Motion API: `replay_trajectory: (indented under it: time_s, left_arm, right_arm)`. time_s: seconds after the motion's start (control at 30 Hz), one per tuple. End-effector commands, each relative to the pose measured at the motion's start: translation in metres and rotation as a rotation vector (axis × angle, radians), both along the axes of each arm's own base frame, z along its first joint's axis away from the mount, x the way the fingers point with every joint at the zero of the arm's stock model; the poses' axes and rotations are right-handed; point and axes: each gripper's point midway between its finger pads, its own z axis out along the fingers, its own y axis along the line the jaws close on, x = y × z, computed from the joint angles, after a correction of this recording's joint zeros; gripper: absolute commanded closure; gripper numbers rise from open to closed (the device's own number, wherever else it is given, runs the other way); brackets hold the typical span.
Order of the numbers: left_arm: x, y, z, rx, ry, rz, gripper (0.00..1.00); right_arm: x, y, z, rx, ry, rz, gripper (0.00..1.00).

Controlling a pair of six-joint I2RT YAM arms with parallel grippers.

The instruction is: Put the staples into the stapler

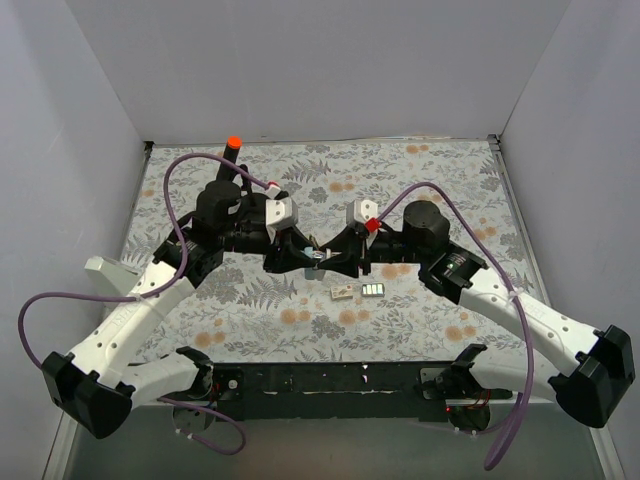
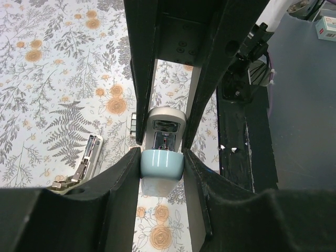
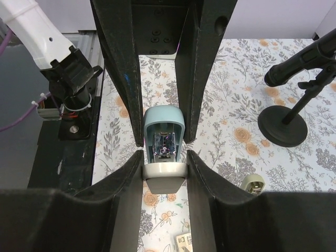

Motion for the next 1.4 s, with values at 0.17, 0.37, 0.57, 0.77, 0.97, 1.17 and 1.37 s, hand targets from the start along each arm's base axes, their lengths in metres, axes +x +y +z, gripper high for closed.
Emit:
replay_trajectory:
  time_s: [0.17,0.37,0.57,0.77,0.97,1.17,1.37]
  left_arm:
    - [0.002,0.009,0.025,-0.034,-0.135,0.065,1.00]
    - [0.004,0.019,0.041,-0.096,-0.214,0.133,1.00]
    - [0.003,0.031,0.065,-0.256,-0.252,0.225,1.00]
    - [0.012,0.053,0.080,-0.394,-0.269,0.391,1.00]
    - [0.008,0.069,0.086,-0.586,-0.197,0.502,1.00]
    - [-0.009,0.073,0.091,-0.828,0.014,0.462,1.00]
    - [-0.020,0.071,0.078,-0.951,0.192,0.374,1.00]
  right_arm:
    - [-0.002,-0.018,0.019,0.051,-0.066,-0.071,0.99]
    - [-0.006,-0.034,0.028,0.100,-0.084,-0.102,0.99]
    - [-0.014,-0.055,0.050,0.223,-0.135,-0.143,0.99]
    - [-0.018,-0.085,0.074,0.342,-0.240,-0.244,0.99]
    - [-0.033,-0.107,0.095,0.465,-0.298,-0.281,0.99]
    - [-0.046,-0.118,0.108,0.559,-0.326,-0.278,0.99]
    - [-0.049,-0.122,0.111,0.598,-0.324,-0.280,0.99]
